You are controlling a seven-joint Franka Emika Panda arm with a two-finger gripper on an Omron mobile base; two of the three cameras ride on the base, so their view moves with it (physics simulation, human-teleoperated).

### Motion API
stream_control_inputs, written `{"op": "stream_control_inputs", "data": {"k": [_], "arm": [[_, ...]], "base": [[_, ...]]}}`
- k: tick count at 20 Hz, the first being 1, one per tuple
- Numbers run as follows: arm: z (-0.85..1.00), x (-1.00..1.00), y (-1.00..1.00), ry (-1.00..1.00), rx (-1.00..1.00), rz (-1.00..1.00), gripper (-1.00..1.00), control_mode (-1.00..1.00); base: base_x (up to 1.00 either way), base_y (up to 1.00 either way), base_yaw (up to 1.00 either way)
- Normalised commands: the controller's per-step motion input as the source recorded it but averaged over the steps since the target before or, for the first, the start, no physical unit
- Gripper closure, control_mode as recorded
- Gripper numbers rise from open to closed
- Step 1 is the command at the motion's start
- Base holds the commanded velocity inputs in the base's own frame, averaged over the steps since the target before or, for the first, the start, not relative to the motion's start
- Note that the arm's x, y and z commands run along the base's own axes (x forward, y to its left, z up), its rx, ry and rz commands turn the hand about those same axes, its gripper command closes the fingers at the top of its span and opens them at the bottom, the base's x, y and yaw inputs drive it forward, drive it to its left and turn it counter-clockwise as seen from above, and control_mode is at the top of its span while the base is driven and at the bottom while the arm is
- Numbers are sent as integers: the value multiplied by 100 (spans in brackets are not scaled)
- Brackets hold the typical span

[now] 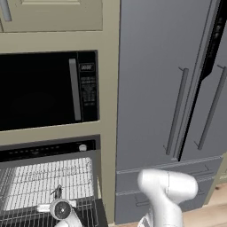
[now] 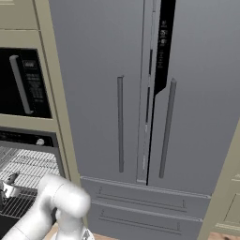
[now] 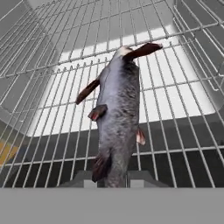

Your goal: Take the fish from the oven and place it on the plate on the counter.

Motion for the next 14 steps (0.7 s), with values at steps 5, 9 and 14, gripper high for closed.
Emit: {"op": "stream_control_inputs", "data": {"k": [5,9,14], "arm": [[100,-63,3,-37,0,-8,100,-100],[100,-56,0,-40,0,-5,100,-100],[100,-46,0,-44,0,-3,100,-100]], "base": [[0,0,0],[0,0,0],[0,0,0]]}}
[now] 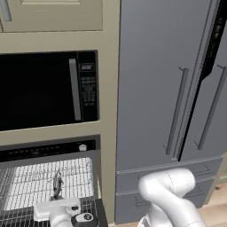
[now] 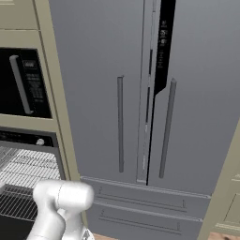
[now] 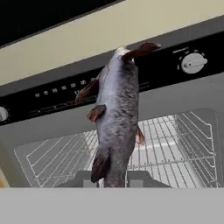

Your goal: Take the fish from the oven and place it on the plate on the counter.

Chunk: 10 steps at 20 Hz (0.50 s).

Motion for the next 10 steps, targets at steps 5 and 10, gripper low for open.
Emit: {"op": "stream_control_inputs", "data": {"k": [5,10], "arm": [[100,-26,-1,-41,0,0,100,-100],[100,-18,-21,-35,0,0,100,-100]], "base": [[0,0,0],[0,0,0]]}}
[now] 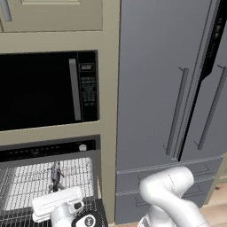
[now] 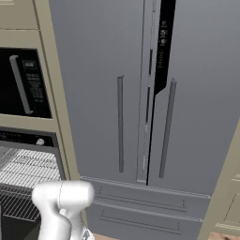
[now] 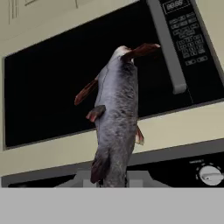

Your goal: Take the fish from the oven and place it on the plate on the counter.

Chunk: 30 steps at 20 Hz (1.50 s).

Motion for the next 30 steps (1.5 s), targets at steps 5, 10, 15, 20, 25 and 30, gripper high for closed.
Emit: {"op": "stream_control_inputs", "data": {"k": [5,10,15,20,25,30], "arm": [[100,-7,-29,-27,0,-1,100,-100],[100,-21,-43,-30,2,-9,100,-100],[95,-1,-95,-15,7,-2,100,-100],[90,-14,-95,-21,0,0,100,-100],[94,-12,-98,-17,0,-1,100,-100],[81,-3,-100,-6,0,-8,100,-100]], "base": [[0,0,0],[0,0,0],[0,0,0],[0,0,0],[0,0,0],[0,0,0]]}}
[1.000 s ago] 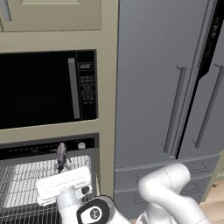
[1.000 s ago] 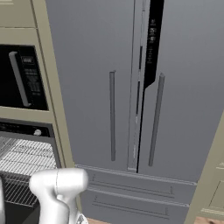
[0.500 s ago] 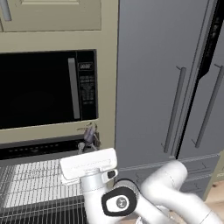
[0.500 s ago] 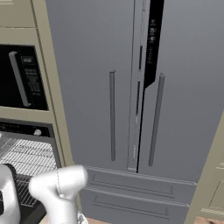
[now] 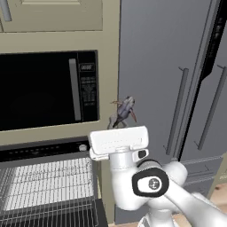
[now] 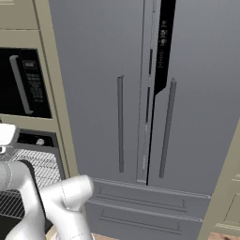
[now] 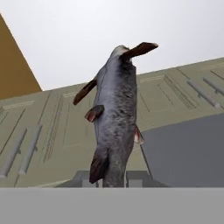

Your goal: Take the fish from the oven and place it on the plate on the counter.

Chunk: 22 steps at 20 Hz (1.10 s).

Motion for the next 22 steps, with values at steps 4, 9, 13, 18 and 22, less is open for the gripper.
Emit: {"op": "stream_control_inputs", "data": {"k": [4,9,13,18,22], "arm": [[62,-6,-100,-7,0,-16,100,-100],[22,-1,-92,0,1,-14,100,-100],[2,-11,-71,0,0,-8,100,-100],[17,-24,-64,-7,3,-2,100,-100],[11,-20,-91,0,9,0,100,-100]], "base": [[0,0,0],[0,0,0],[0,0,0],[0,0,0],[0,0,0]]}}
